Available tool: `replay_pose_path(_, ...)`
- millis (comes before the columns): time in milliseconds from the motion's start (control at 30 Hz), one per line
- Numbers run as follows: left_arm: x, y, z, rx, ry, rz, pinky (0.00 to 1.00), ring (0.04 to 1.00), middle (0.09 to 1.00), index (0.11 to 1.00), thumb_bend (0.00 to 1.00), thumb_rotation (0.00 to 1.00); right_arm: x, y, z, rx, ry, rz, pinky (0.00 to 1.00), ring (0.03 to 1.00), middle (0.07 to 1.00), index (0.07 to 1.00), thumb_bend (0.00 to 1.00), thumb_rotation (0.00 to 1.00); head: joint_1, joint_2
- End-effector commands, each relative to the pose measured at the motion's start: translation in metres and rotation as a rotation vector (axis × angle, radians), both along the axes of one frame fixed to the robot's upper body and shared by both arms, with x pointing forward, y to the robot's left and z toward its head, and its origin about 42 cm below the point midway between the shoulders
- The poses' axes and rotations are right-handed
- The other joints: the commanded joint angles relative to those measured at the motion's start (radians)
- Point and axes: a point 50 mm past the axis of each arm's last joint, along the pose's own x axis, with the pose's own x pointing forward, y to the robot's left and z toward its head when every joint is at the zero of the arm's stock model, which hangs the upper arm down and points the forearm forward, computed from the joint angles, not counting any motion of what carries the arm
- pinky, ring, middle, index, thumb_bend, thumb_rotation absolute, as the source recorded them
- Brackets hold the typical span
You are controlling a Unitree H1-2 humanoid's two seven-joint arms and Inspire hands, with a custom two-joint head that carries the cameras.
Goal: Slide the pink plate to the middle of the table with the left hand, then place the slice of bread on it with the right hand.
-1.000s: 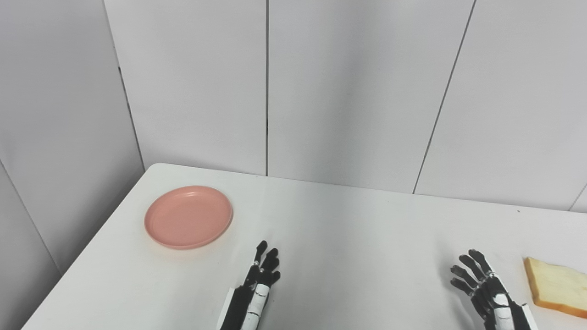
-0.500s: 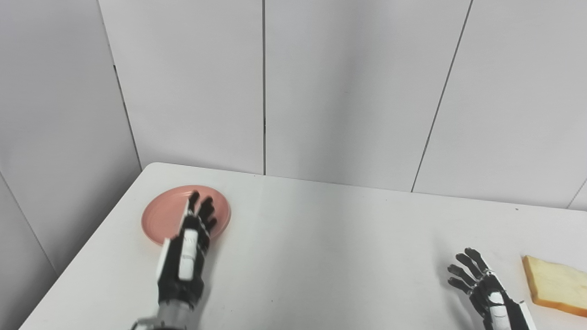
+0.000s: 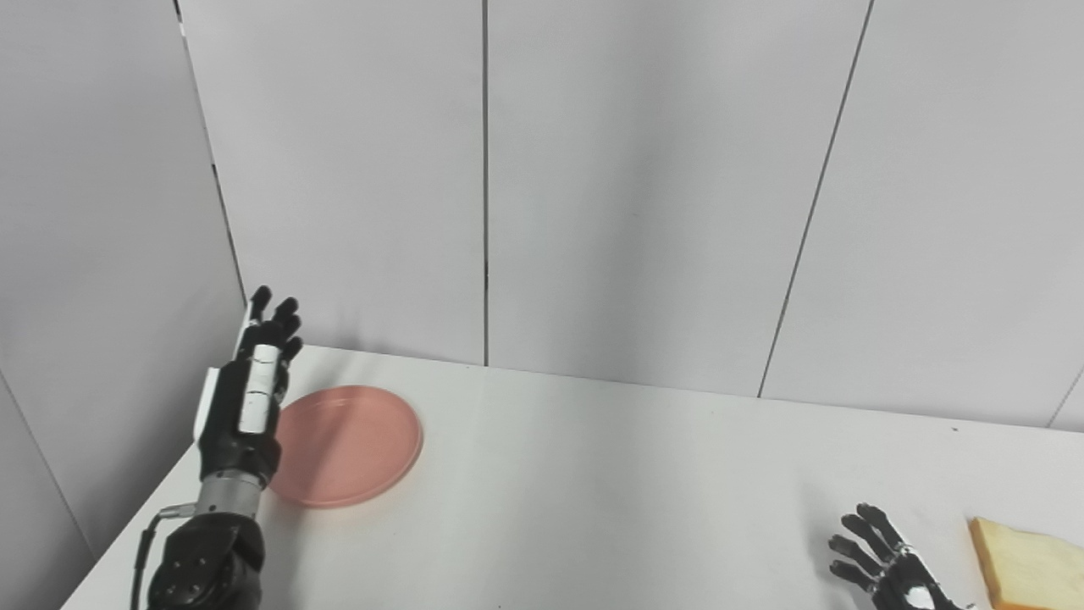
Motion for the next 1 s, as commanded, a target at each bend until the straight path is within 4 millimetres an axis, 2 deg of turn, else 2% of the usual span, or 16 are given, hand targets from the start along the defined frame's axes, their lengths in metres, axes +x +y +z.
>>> replay_pose_path(0, 0.02, 0.015, 0.049, 0.085, -0.148, 0.028, 0.99, 0.985, 0.975, 0.977, 0.95, 0.86, -0.036, 0.021, -0.072, 0.085, 0.221, -0.017, 0.78, 0.817, 0.87, 0.885, 0.76, 1.0, -0.002, -0.001)
replay_pose_path(167, 0.042, 0.043, 0.059, 0.11, -0.122, 0.069, 0.98, 0.982, 0.974, 0.968, 0.96, 0.87, -0.037, 0.023, -0.071, 0.089, 0.22, -0.014, 0.78, 0.817, 0.866, 0.885, 0.75, 1.0, -0.011, 0.005)
replay_pose_path(400, 0.056, 0.061, 0.061, 0.111, -0.067, 0.07, 1.0, 0.99, 0.981, 0.975, 0.92, 0.85, -0.038, 0.022, -0.069, 0.084, 0.217, -0.013, 0.78, 0.815, 0.858, 0.886, 0.74, 1.0, -0.012, 0.013)
replay_pose_path(600, 0.071, 0.072, 0.047, 0.082, -0.001, 0.098, 0.96, 0.978, 0.966, 0.96, 0.89, 0.87, -0.039, 0.021, -0.069, 0.076, 0.215, -0.014, 0.78, 0.816, 0.855, 0.884, 0.74, 1.0, -0.017, 0.017)
replay_pose_path(700, 0.076, 0.071, 0.033, 0.037, 0.02, 0.105, 0.94, 0.964, 0.941, 0.957, 0.89, 0.84, -0.04, 0.022, -0.068, 0.071, 0.216, -0.015, 0.78, 0.809, 0.845, 0.877, 0.75, 1.0, -0.019, 0.019)
replay_pose_path(833, 0.081, 0.071, 0.017, 0.046, 0.064, 0.108, 0.94, 0.975, 0.949, 0.99, 0.87, 0.87, -0.041, 0.022, -0.067, 0.069, 0.214, -0.015, 0.77, 0.805, 0.837, 0.873, 0.77, 1.0, -0.022, 0.024)
replay_pose_path(967, 0.086, 0.073, 0.006, 0.044, 0.109, 0.122, 0.92, 0.965, 0.935, 0.983, 0.84, 0.86, -0.043, 0.023, -0.066, 0.073, 0.215, -0.011, 0.77, 0.805, 0.83, 0.871, 0.78, 1.0, -0.025, 0.029)
